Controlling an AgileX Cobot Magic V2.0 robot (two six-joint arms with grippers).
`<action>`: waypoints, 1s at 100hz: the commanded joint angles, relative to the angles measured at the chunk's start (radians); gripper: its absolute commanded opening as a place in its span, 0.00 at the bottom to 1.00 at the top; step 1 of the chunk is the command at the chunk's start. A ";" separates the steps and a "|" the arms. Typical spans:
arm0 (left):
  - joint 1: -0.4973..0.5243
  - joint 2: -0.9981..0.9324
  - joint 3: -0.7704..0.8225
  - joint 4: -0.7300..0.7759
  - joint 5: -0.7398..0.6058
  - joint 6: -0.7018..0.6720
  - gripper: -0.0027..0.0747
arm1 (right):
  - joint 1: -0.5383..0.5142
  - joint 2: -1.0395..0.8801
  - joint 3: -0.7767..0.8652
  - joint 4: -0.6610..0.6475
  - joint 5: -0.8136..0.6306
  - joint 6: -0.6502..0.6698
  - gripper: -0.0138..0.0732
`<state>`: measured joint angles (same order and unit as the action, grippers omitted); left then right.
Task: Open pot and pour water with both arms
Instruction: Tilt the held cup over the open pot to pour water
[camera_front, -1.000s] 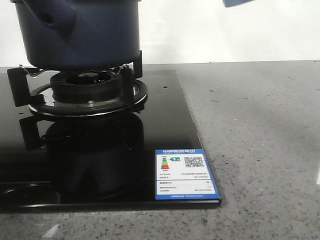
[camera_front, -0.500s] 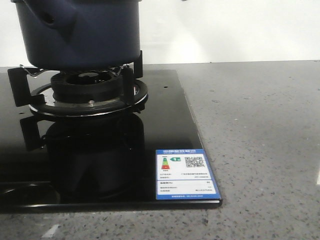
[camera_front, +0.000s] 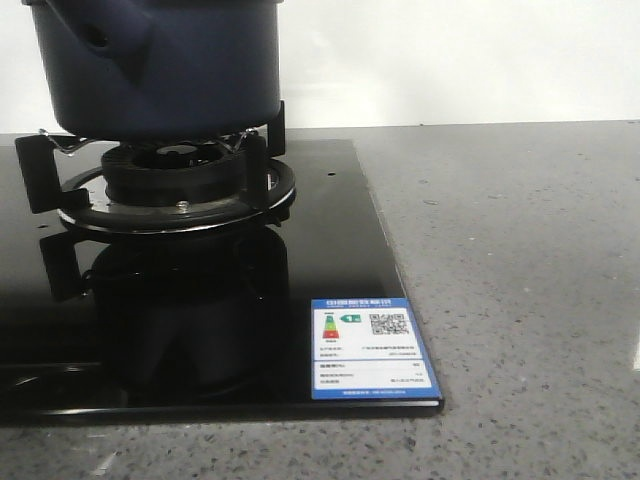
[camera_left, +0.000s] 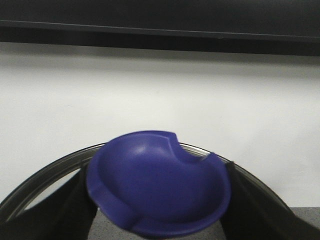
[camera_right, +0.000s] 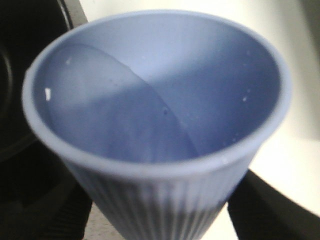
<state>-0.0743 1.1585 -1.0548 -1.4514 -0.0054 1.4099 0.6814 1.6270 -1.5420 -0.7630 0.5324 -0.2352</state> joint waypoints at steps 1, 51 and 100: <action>0.003 -0.031 -0.036 -0.001 0.005 -0.002 0.55 | 0.001 -0.046 -0.042 -0.102 -0.080 -0.010 0.54; 0.003 -0.031 -0.036 -0.003 0.035 -0.002 0.55 | 0.003 0.019 -0.040 -0.285 -0.108 -0.023 0.54; 0.003 -0.031 -0.036 -0.003 0.051 -0.002 0.55 | 0.003 0.019 -0.040 -0.318 -0.127 -0.147 0.54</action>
<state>-0.0743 1.1585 -1.0548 -1.4514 0.0471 1.4099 0.6819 1.6989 -1.5437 -1.0204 0.4599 -0.3636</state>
